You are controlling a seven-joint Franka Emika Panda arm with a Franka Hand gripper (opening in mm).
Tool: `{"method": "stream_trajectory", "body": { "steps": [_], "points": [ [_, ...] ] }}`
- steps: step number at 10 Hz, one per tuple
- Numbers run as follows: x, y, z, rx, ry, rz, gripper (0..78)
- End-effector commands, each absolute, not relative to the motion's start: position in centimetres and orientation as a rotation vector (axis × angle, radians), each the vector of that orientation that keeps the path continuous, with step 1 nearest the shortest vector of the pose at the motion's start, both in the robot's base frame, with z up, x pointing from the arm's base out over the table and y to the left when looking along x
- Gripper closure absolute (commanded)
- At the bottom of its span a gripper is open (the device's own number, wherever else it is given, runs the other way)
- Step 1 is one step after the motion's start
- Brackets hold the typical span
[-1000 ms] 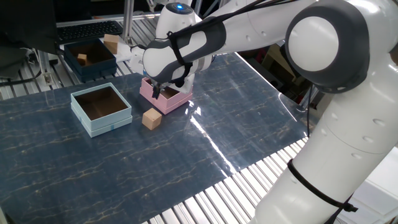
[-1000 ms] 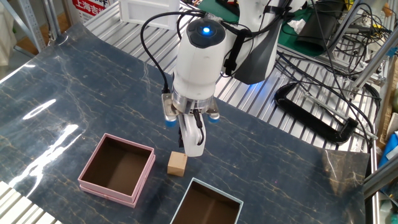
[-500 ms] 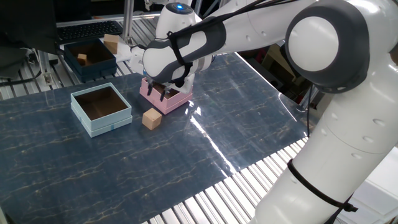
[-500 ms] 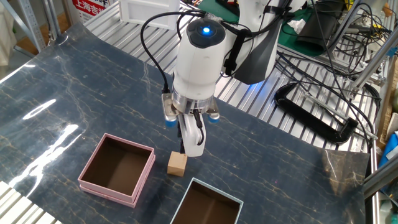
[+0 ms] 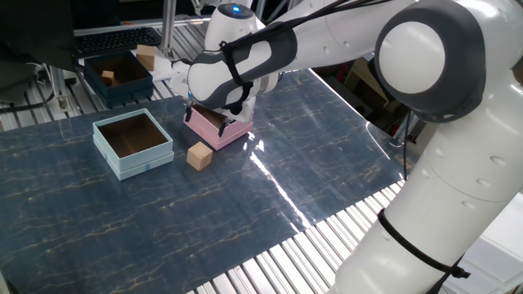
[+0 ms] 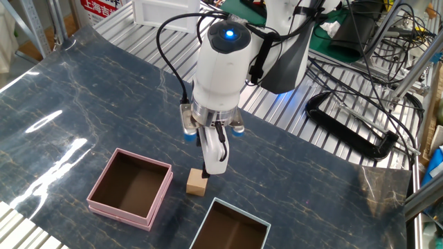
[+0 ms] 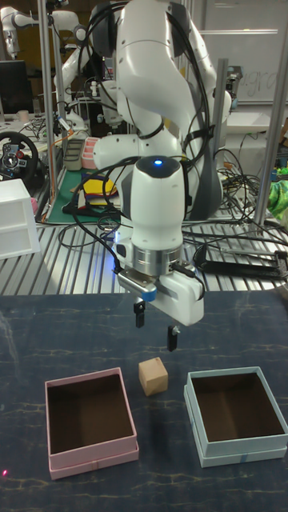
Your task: Move an object from one box to another
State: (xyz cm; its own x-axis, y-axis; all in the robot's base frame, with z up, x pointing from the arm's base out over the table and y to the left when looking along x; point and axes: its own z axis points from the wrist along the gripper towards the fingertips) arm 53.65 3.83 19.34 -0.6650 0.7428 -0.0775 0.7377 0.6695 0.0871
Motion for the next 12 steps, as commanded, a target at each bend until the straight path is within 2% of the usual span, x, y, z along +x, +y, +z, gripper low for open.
{"method": "stream_trajectory", "body": {
  "steps": [1,2,6,12],
  "points": [
    [53.7,3.8,19.5,1.238,2.767,0.072,0.2],
    [53.8,3.8,19.3,1.569,2.620,0.098,0.2],
    [53.9,3.4,18.3,1.592,2.607,0.100,0.2],
    [53.4,3.6,14.0,1.611,2.556,0.070,0.2]
  ]
}}
